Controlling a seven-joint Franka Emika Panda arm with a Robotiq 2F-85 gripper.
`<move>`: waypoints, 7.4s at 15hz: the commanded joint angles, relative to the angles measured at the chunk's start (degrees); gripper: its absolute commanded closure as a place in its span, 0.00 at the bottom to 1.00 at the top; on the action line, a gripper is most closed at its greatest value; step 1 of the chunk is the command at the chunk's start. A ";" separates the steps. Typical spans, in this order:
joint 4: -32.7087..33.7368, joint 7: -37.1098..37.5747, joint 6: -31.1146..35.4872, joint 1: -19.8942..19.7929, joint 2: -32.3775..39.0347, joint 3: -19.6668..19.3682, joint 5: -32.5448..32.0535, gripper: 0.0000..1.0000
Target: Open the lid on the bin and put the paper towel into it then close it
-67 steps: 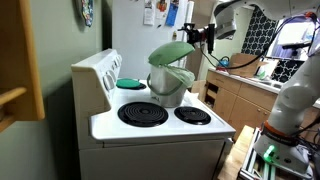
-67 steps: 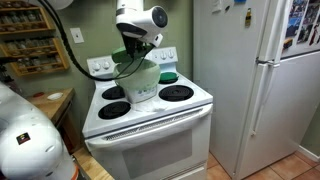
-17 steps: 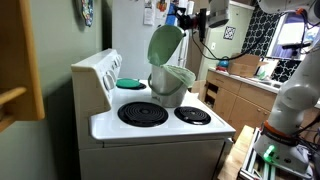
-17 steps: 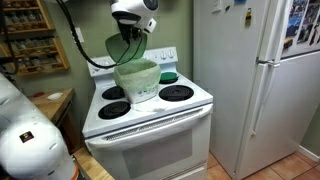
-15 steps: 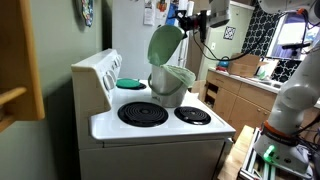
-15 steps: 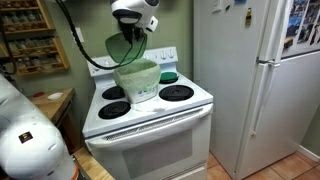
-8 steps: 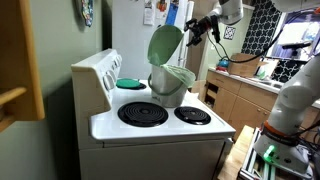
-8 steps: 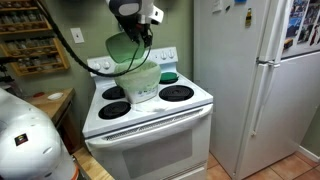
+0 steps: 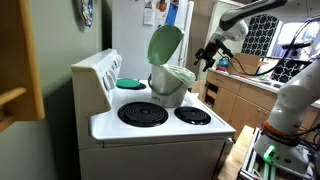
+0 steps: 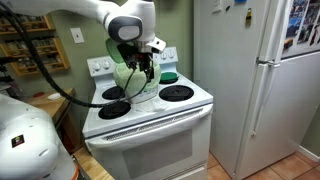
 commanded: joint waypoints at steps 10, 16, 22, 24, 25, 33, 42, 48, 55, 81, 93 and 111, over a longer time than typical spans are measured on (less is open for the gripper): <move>-9.87 8.01 3.24 -0.47 8.85 -3.85 -3.64 0.00; -10.36 11.04 18.36 2.59 15.24 -2.99 10.52 0.00; -9.34 15.00 21.37 3.19 19.54 -2.43 11.75 0.31; -8.97 15.21 20.43 3.03 19.95 -2.66 11.47 0.45; -8.85 15.06 19.92 2.94 19.93 -2.78 11.16 0.55; -8.17 18.17 15.61 0.98 17.18 -3.89 2.89 1.00; -4.95 11.35 14.29 2.51 0.73 -5.28 4.61 0.98; 1.83 7.63 17.14 6.59 -5.16 -7.59 15.68 0.98; 5.85 1.63 12.17 10.11 -5.32 -6.55 30.37 0.99; 9.81 -3.05 6.52 10.57 3.84 0.69 17.45 0.06; 26.49 -5.55 -8.58 10.76 4.47 -0.70 14.96 0.00; 25.52 -1.70 -2.81 10.63 10.64 4.04 19.26 0.00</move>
